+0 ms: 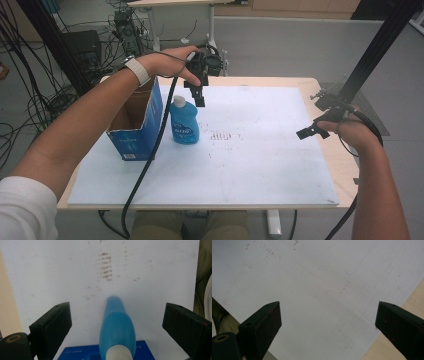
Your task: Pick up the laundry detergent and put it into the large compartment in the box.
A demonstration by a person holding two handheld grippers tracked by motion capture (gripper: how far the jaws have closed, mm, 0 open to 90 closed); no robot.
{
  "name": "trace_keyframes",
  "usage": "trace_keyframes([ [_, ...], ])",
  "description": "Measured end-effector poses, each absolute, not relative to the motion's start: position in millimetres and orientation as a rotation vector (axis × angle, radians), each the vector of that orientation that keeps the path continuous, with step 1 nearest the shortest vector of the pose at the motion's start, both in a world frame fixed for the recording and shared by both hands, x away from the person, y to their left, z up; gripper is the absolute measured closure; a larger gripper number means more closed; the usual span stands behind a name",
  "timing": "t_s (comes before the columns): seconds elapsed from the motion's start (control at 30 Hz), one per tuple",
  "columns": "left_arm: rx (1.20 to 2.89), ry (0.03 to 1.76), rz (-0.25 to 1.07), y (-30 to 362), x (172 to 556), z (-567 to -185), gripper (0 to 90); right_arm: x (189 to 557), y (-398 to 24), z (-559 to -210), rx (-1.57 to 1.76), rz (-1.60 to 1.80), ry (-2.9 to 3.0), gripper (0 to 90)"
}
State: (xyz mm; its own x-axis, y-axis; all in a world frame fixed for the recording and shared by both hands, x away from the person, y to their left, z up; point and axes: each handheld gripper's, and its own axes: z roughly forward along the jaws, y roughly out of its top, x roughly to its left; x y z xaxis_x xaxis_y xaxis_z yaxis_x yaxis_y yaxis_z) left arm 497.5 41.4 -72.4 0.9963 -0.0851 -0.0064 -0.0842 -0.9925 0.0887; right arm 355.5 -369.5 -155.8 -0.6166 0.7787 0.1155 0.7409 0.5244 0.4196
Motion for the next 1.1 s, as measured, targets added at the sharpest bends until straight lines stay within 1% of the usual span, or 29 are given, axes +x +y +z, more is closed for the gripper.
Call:
trace_keyframes([
  [0.47,3.045,-0.157,-0.01,46.3,494.0,-68.4,9.0,356.3,-369.1,-156.9,1.331,0.675,2.67,6.4],
  [0.7,3.053,-0.217,-0.01,48.5,489.9,-67.5,5.7,355.1,-371.7,-159.4,1.342,0.675,2.67,6.4],
  [0.83,3.052,-0.237,-0.011,50.7,488.2,-67.0,5.5,354.8,-372.9,-161.1,1.35,0.677,2.671,6.4],
  [0.93,3.054,-0.251,-0.02,55.9,489.5,-69.6,5.2,353.7,-373.7,-161.6,1.355,0.678,2.668,6.4],
  [1.1,3.062,-0.271,0.001,64.1,488.9,-74.5,5.0,353.3,-374.1,-160.7,1.358,0.672,2.667,6.4],
])
